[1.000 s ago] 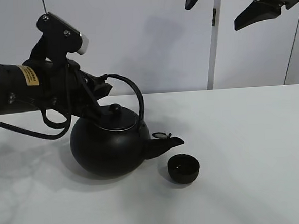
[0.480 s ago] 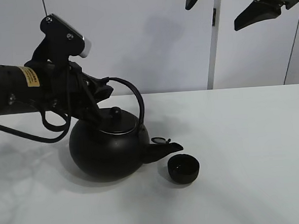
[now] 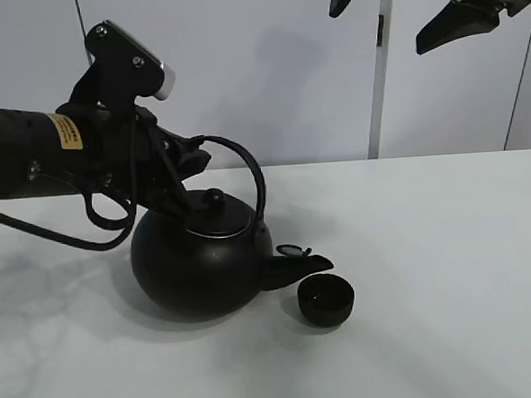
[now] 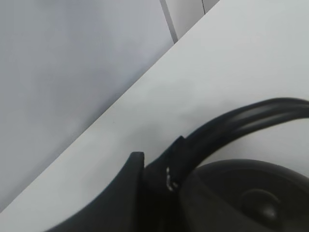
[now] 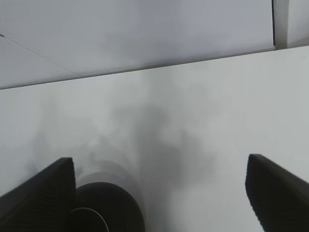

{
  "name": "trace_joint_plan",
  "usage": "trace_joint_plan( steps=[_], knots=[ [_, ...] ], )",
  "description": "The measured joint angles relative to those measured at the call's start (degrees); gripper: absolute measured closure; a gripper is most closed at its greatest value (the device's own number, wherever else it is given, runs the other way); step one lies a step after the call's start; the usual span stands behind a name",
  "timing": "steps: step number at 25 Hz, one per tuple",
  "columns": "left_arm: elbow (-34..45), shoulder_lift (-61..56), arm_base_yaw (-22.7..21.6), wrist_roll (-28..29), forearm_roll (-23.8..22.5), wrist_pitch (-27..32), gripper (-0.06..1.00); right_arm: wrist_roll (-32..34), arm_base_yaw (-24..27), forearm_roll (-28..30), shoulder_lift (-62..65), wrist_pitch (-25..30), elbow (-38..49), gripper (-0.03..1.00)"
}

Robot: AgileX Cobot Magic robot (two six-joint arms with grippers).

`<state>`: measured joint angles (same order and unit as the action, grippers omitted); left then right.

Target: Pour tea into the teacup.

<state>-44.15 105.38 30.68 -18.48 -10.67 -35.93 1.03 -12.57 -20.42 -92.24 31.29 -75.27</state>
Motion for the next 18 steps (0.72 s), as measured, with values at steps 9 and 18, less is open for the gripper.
trace_joint_plan(
  steps=[9, 18],
  knots=[
    [-1.2, 0.0, 0.1, -1.5, 0.0, 2.6, 0.84, 0.0, 0.0, 0.0, 0.0, 0.0, 0.0, 0.31],
    [-1.5, 0.0, 0.3, -2.5, 0.0, 3.3, 0.84, 0.0, 0.0, 0.0, 0.0, 0.0, 0.0, 0.31]
  ],
)
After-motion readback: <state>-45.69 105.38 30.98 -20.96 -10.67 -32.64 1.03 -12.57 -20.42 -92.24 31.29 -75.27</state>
